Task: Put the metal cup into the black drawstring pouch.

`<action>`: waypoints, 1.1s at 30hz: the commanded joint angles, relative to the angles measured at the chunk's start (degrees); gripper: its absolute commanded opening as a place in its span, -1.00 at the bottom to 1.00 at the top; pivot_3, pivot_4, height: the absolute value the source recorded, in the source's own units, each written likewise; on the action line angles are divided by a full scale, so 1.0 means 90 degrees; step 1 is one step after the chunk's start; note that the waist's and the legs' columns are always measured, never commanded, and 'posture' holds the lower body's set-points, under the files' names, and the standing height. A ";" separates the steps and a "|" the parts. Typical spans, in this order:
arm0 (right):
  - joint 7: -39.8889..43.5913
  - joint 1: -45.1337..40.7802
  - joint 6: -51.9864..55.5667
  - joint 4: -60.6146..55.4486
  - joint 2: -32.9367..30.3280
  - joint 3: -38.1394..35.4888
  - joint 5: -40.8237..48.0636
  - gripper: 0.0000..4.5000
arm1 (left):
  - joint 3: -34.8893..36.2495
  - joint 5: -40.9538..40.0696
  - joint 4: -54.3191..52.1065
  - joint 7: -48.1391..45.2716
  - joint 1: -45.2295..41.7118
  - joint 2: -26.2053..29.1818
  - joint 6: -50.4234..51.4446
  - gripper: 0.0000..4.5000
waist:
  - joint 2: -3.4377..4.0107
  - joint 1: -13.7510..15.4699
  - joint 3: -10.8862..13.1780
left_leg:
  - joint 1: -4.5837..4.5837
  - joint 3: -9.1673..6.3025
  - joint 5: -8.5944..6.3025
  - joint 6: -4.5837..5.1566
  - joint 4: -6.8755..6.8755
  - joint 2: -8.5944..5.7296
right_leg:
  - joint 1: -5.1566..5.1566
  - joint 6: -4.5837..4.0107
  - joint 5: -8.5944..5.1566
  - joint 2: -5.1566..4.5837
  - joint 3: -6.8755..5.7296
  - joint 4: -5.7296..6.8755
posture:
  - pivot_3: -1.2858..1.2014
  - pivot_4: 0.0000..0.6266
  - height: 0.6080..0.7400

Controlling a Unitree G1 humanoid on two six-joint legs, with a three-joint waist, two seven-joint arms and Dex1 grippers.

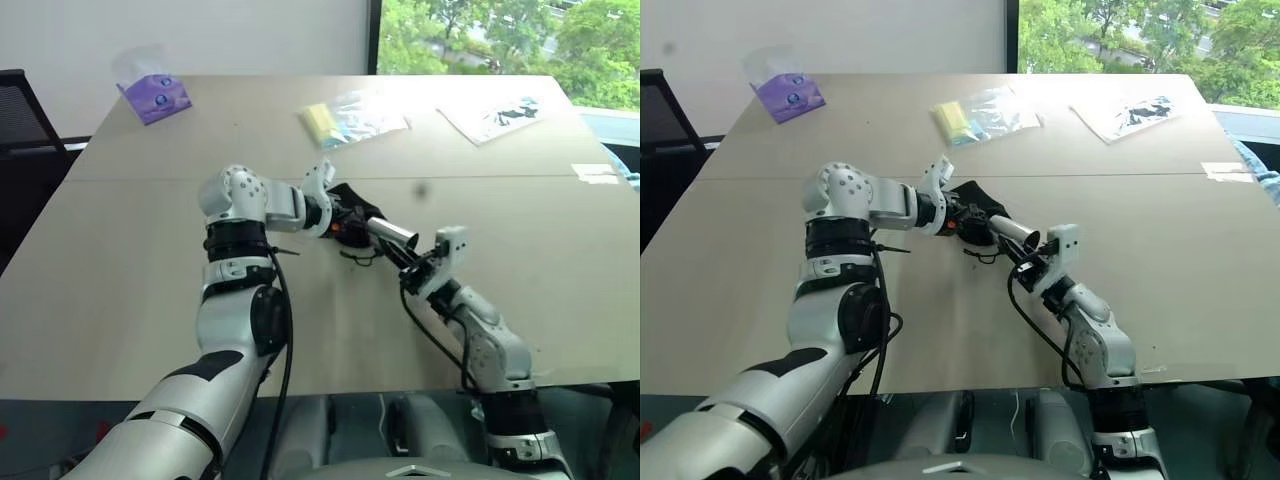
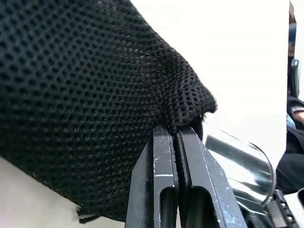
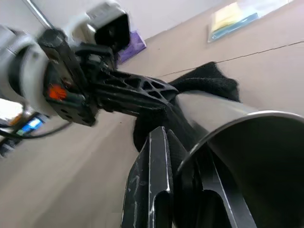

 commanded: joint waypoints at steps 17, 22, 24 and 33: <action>0.0090 -0.1849 -0.0804 0.2106 0.1102 -0.0496 0.0580 -0.98 | -0.1879 -0.2111 -0.2282 -0.0374 0.0405 0.0548 0.0165 -1.00 | 0.0002 -0.0133 -0.0002 | 0.0003 -0.0001 0.0008 -0.0013 0.0002 0.0011 | 0.0001 -0.0003 0.0002 -0.0005 0.0017 0.0005 | 0.03 -0.52 1.00; -0.0226 -0.2611 -0.2184 0.3394 0.1070 0.0268 -0.0934 -0.98 | -0.1766 -0.2276 -0.2377 -0.0100 0.0497 0.0416 0.0165 -1.00 | 0.0002 -0.0103 -0.0002 | 0.0000 -0.0007 0.0008 -0.0012 -0.0001 0.0003 | 0.0001 -0.0003 0.0002 -0.0007 0.0016 -0.0001 | 0.03 -0.52 1.00; -0.0584 -0.2937 -0.3486 0.3867 0.0685 0.1356 -0.2560 -0.98 | -0.1380 -0.2390 -0.2294 0.0081 0.0441 0.0277 0.0165 -1.00 | 0.0001 -0.0126 0.0004 | -0.0004 -0.0007 0.0007 -0.0012 -0.0001 0.0003 | -0.0001 -0.0003 0.0002 -0.0007 0.0020 -0.0002 | 0.03 -0.52 1.00; 0.0170 -0.3356 -0.3065 0.4300 0.1746 0.0529 -0.0633 -0.98 | -0.0697 -0.2660 -0.2288 0.0759 0.0460 0.0027 0.0165 -1.00 | 0.0003 -0.0110 0.0013 | -0.0006 -0.0004 0.0008 -0.0015 0.0003 0.0005 | 0.0002 -0.0002 0.0002 -0.0012 0.0012 -0.0007 | 0.03 -0.52 1.00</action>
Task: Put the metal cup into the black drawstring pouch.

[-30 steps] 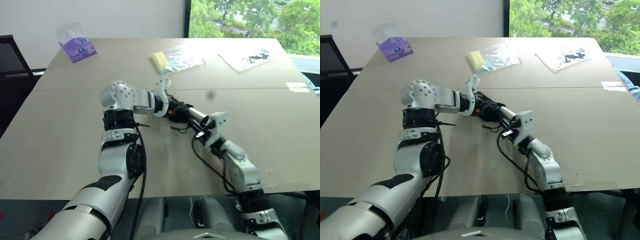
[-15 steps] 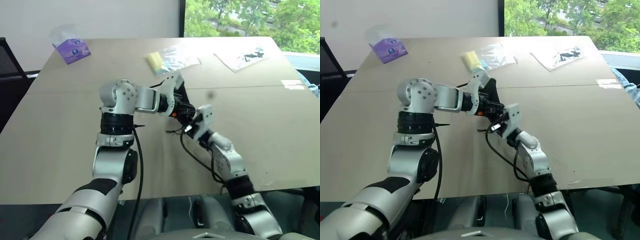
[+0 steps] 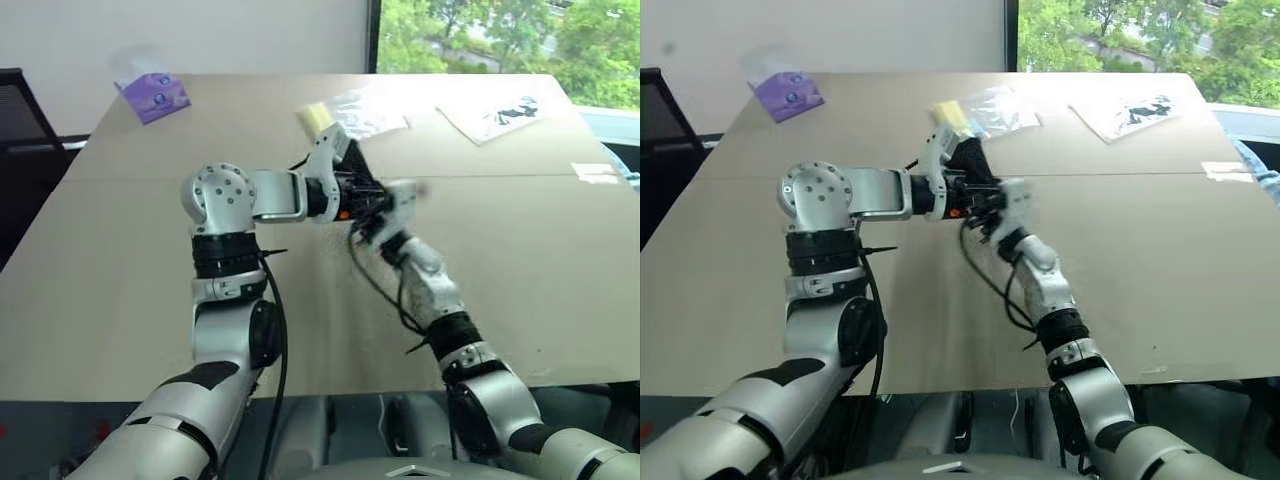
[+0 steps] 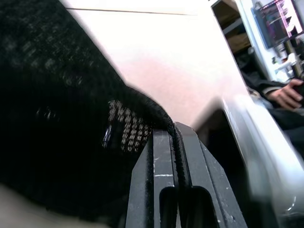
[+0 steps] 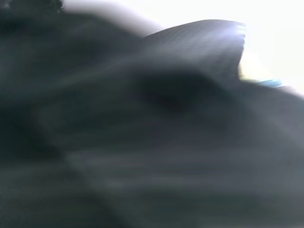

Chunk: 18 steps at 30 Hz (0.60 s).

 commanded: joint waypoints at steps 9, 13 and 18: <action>-0.0033 -0.0847 -0.1988 0.1608 0.0143 0.1715 -0.2698 -0.98 | 0.0412 -0.0314 -0.0343 0.0442 -0.0041 -0.0236 0.0051 -1.00 | -0.0006 -0.0089 0.0002 | 0.0005 0.0007 0.0009 -0.0013 -0.0018 0.0006 | -0.0015 -0.0001 0.0000 0.0007 0.0007 0.0006 | 0.03 -0.52 1.00; 0.0342 -0.0700 -0.1712 0.1151 -0.0310 0.1710 -0.2740 -0.56 | 0.0625 -0.0134 -0.0528 0.0444 0.0308 -0.0155 0.0051 -1.00 | -0.0006 -0.0074 0.0002 | 0.0003 0.0006 0.0008 -0.0013 -0.0017 0.0005 | -0.0014 -0.0001 0.0000 0.0006 0.0007 0.0005 | 0.03 -0.52 1.00; 0.0810 0.0043 -0.0166 -0.1083 -0.0986 0.1565 -0.2411 0.42 | 0.0523 0.0281 -0.0720 0.0228 0.0898 0.0376 -0.0187 -1.00 | -0.0006 -0.0084 0.0002 | 0.0005 0.0005 0.0008 -0.0014 -0.0020 0.0006 | -0.0015 -0.0001 0.0000 0.0008 0.0009 0.0006 | 0.03 -0.52 1.00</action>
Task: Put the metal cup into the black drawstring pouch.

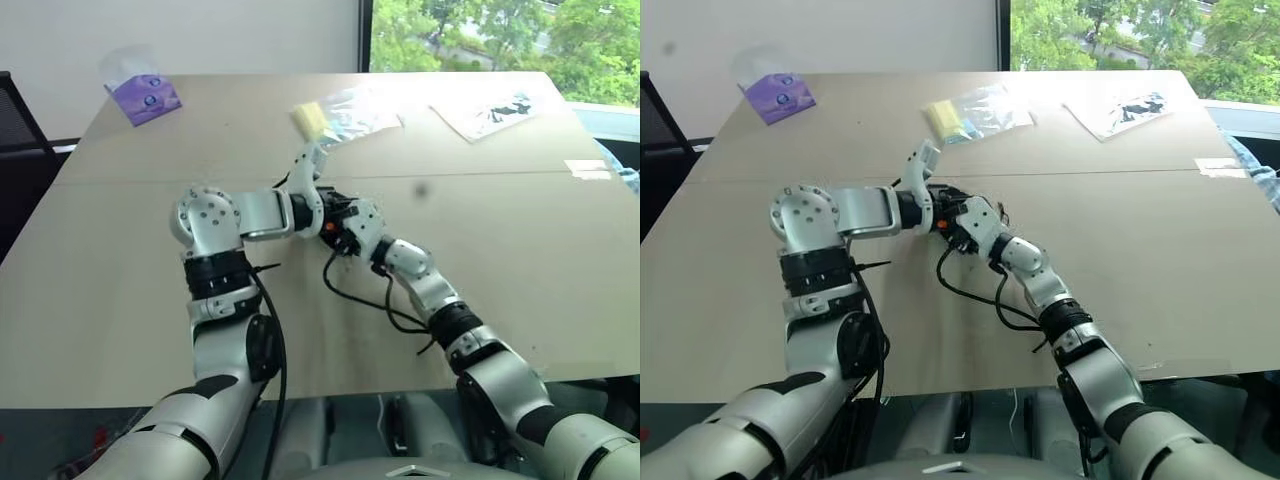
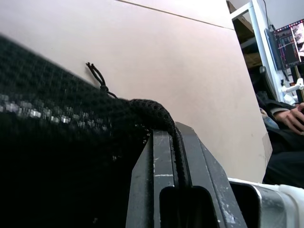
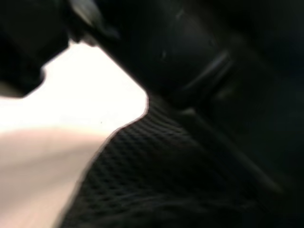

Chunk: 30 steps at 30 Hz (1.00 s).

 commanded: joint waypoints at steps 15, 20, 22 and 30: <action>0.0551 0.1254 0.4282 -0.5291 -0.1251 -0.0513 0.1168 0.97 | 0.0186 0.0125 0.0663 -0.1744 0.0198 0.1112 -0.1332 -1.00 | 0.0000 0.0046 0.0000 | -0.0003 -0.0009 0.0000 0.0001 0.0002 -0.0004 | 0.0003 0.0000 0.0000 -0.0003 -0.0015 -0.0004 | 0.03 -0.52 1.00; 0.0259 0.1287 0.3957 -0.4800 -0.1730 -0.0274 0.0501 0.97 | -0.0303 0.0177 0.0654 -0.2526 0.0202 0.1731 -0.1506 -1.00 | 0.0000 0.0046 0.0000 | -0.0001 -0.0010 0.0000 0.0002 0.0000 -0.0005 | 0.0003 -0.0001 -0.0001 -0.0002 -0.0019 -0.0003 | 0.03 -0.52 1.00; 0.0106 0.1068 0.3563 -0.4167 -0.1721 -0.0042 0.0169 0.97 | -0.0419 0.0137 0.0662 -0.2810 0.0175 0.1932 -0.1518 -1.00 | 0.0000 0.0031 0.0000 | 0.0001 -0.0007 0.0000 0.0002 -0.0001 -0.0006 | 0.0003 -0.0001 -0.0001 0.0000 -0.0017 -0.0004 | 0.03 -0.52 1.00; -0.1208 -0.0636 0.1695 -0.0388 -0.0520 0.0090 -0.0531 0.97 | -0.0482 0.0086 0.0499 -0.3000 0.0075 0.2108 -0.1320 -1.00 | -0.0002 -0.0013 0.0003 | 0.0003 0.0000 0.0001 0.0002 -0.0004 0.0000 | -0.0001 -0.0002 -0.0001 0.0006 -0.0010 0.0000 | 0.03 -0.52 1.00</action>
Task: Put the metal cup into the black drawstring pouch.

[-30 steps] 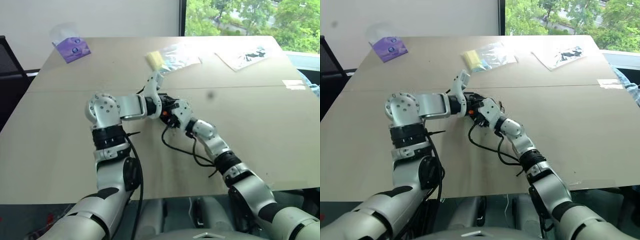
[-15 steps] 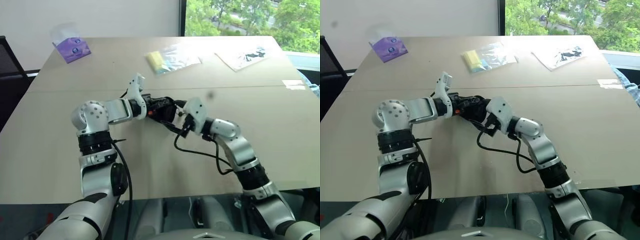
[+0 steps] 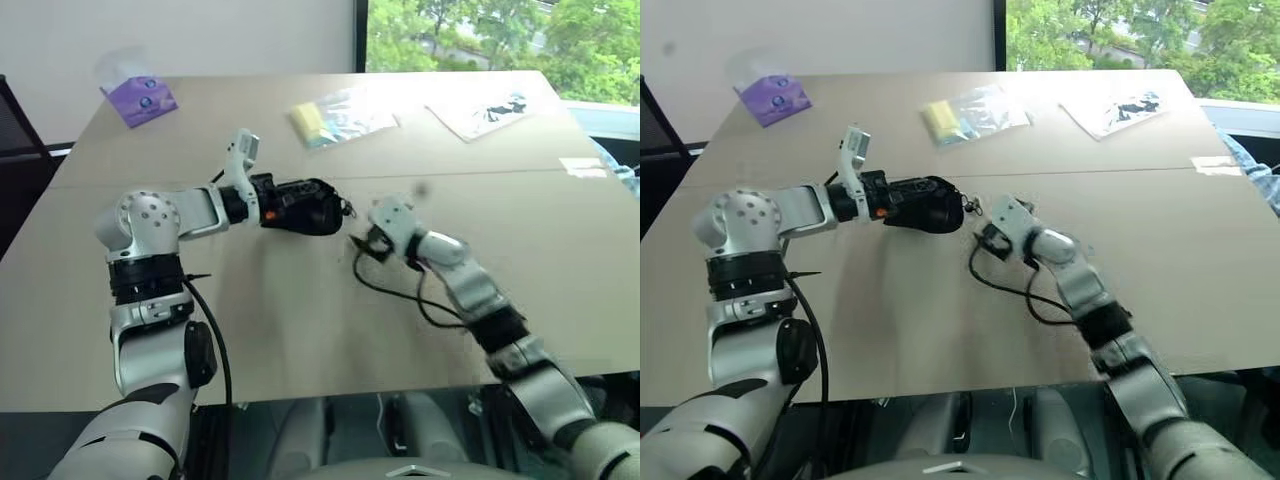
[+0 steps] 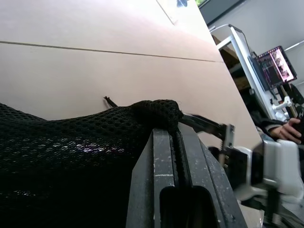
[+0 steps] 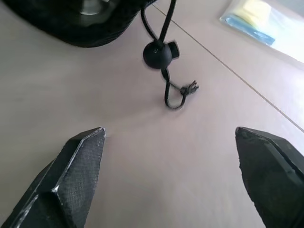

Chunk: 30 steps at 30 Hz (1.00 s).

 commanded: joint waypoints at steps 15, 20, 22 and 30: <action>-0.0596 -0.0998 -0.1692 0.2139 0.0367 -0.0727 0.0109 -0.99 | 0.0930 -0.0478 -0.1247 0.0443 0.0469 -0.0007 0.0713 -1.00 | -0.0001 0.0034 0.0000 | -0.0005 -0.0010 0.0000 0.0000 -0.0008 -0.0006 | 0.0001 0.0000 0.0000 -0.0011 -0.0007 -0.0005 | 0.03 -0.52 1.00; -0.0172 -0.0549 -0.0759 0.0205 -0.0151 -0.0889 0.0280 -0.99 | 0.0852 -0.0695 -0.1745 -0.0012 0.0950 -0.0282 -0.0055 -1.00 | -0.0001 0.0020 0.0000 | -0.0004 -0.0006 -0.0001 0.0000 -0.0011 -0.0002 | 0.0001 0.0000 0.0000 -0.0010 -0.0002 -0.0006 | 0.03 -0.52 1.00; -0.0002 -0.0350 -0.0126 -0.0809 -0.0377 -0.0917 0.0304 -1.00 | 0.0752 -0.0872 -0.1838 -0.0335 0.1096 -0.0218 -0.0156 -0.88 | -0.0001 0.0023 0.0001 | -0.0007 -0.0004 -0.0001 -0.0001 -0.0013 0.0000 | -0.0001 0.0000 0.0000 -0.0009 0.0009 -0.0009 | 0.03 -0.52 1.00; 0.0741 -0.0433 0.2506 -0.4249 -0.1629 -0.0738 -0.0104 -1.00 | -0.1030 -0.0223 -0.2196 -0.1459 0.0783 -0.0236 -0.1877 0.25 | 0.0005 0.0187 0.0004 | -0.0010 -0.0009 -0.0001 0.0001 -0.0012 -0.0008 | 0.0001 0.0000 0.0000 -0.0012 0.0010 -0.0014 | 0.03 -0.52 1.00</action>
